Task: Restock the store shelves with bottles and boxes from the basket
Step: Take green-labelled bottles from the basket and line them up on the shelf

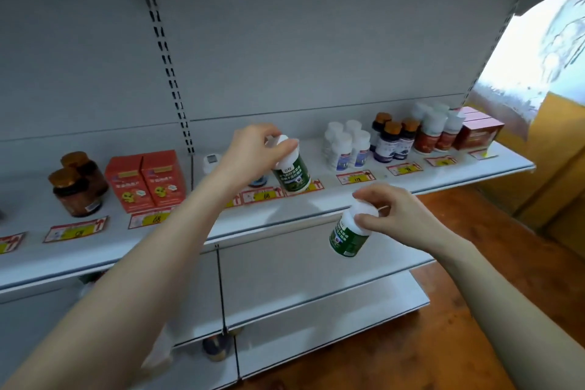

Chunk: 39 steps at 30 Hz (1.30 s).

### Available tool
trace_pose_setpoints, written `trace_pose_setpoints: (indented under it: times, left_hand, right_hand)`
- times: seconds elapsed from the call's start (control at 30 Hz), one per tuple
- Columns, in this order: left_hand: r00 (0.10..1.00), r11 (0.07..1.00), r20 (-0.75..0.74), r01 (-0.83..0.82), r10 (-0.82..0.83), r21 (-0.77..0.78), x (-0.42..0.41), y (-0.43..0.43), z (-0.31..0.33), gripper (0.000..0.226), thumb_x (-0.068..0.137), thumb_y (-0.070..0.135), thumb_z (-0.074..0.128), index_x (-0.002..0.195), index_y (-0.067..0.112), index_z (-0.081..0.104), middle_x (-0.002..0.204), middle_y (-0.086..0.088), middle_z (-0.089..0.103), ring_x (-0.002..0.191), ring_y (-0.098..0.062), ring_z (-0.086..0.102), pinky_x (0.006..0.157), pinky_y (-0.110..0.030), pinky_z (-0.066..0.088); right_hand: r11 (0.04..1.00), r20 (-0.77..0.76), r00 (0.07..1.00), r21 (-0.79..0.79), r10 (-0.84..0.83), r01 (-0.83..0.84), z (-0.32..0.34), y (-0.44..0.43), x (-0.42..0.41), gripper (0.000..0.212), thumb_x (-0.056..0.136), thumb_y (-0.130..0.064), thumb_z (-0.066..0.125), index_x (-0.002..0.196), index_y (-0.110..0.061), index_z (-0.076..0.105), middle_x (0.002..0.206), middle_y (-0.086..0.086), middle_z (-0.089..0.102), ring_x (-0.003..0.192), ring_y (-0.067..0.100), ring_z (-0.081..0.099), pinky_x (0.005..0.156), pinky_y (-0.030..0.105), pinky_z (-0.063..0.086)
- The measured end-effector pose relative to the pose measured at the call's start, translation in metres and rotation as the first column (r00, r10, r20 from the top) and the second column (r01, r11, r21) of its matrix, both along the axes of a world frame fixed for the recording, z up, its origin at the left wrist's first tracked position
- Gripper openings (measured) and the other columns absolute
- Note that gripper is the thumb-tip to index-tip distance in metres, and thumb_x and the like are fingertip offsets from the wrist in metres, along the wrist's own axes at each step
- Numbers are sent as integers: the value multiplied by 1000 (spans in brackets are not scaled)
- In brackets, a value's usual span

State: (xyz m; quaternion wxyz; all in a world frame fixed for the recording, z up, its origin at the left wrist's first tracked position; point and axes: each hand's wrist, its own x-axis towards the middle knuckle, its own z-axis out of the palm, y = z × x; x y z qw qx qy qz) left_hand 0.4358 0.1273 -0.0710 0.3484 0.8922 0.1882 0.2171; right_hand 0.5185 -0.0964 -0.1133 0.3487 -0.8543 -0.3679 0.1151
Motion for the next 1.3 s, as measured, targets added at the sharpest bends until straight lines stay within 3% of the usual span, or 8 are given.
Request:
trace_pose_setpoints:
  times: [0.13, 0.2, 0.33, 0.43, 0.6, 0.77, 1.07, 1.3]
  left_hand:
    - [996, 999, 79, -47, 46, 11, 46, 21, 7, 33, 86, 36, 60, 105, 9, 65, 89, -4, 61, 80, -23, 58, 70, -30, 47]
    - [993, 996, 86, -87, 84, 34, 69, 33, 9, 34, 88, 38, 58, 111, 13, 63, 99, -3, 60, 83, -18, 56, 67, -24, 44]
    - [984, 986, 156, -107, 87, 127, 110, 55, 10, 39, 88, 36, 59, 116, 9, 61, 115, -8, 62, 98, -19, 56, 76, -19, 35]
    - [992, 981, 73, -110, 100, 160, 140, 68, 4, 41, 87, 36, 59, 119, 10, 59, 120, -10, 60, 106, -22, 55, 77, -19, 34]
    - [989, 985, -130, -54, 76, 164, 172, 80, -16, 44, 88, 33, 60, 123, 7, 56, 126, -13, 56, 113, -25, 52, 85, -27, 39]
    - [957, 988, -284, -10, 54, 157, 185, 86, -34, 46, 88, 31, 60, 126, 5, 53, 130, -13, 54, 116, -25, 50, 85, -24, 38]
    - [904, 990, -424, 16, 45, 139, 183, 85, -49, 38, 89, 24, 58, 122, 4, 57, 127, -12, 56, 113, -24, 51, 84, -24, 39]
    - [870, 993, -492, 23, 38, 118, 174, 89, -59, 39, 91, 27, 55, 124, 8, 54, 128, -11, 54, 114, -23, 50, 82, -22, 35]
  right_hand:
    - [1000, 99, 995, 0, 0, 0, 9, 25, 43, 29, 75, -13, 70, 104, -13, 66, 95, -5, 63, 87, 14, 61, 79, 30, 51]
    - [1000, 149, 989, 0, 5, -5, 14, 38, 62, 28, 74, -14, 71, 102, -13, 67, 95, -2, 64, 86, 15, 61, 82, 32, 51]
    - [999, 171, 985, 16, 35, -39, 18, 64, 93, 28, 76, -13, 68, 104, -11, 66, 100, 1, 63, 91, 16, 59, 86, 32, 50]
    - [998, 180, 982, -29, 52, -48, 19, 84, 112, 31, 78, -13, 66, 109, -13, 64, 108, 3, 63, 94, 15, 57, 84, 25, 46]
    - [988, 121, 988, -136, 93, -76, 16, 118, 142, 35, 83, -16, 63, 117, -16, 57, 121, 6, 57, 106, 24, 55, 82, 28, 44]
    - [966, 101, 982, -225, 157, -132, 1, 143, 162, 40, 86, -16, 59, 125, -13, 49, 128, 8, 52, 113, 24, 52, 89, 28, 42]
    - [946, 33, 972, -239, 232, -217, -21, 157, 172, 36, 87, -11, 55, 123, -9, 50, 127, 9, 51, 116, 22, 48, 91, 26, 38]
    - [931, 45, 960, -263, 275, -255, -19, 165, 171, 34, 88, -10, 56, 121, -7, 52, 126, 9, 53, 115, 21, 49, 83, 17, 33]
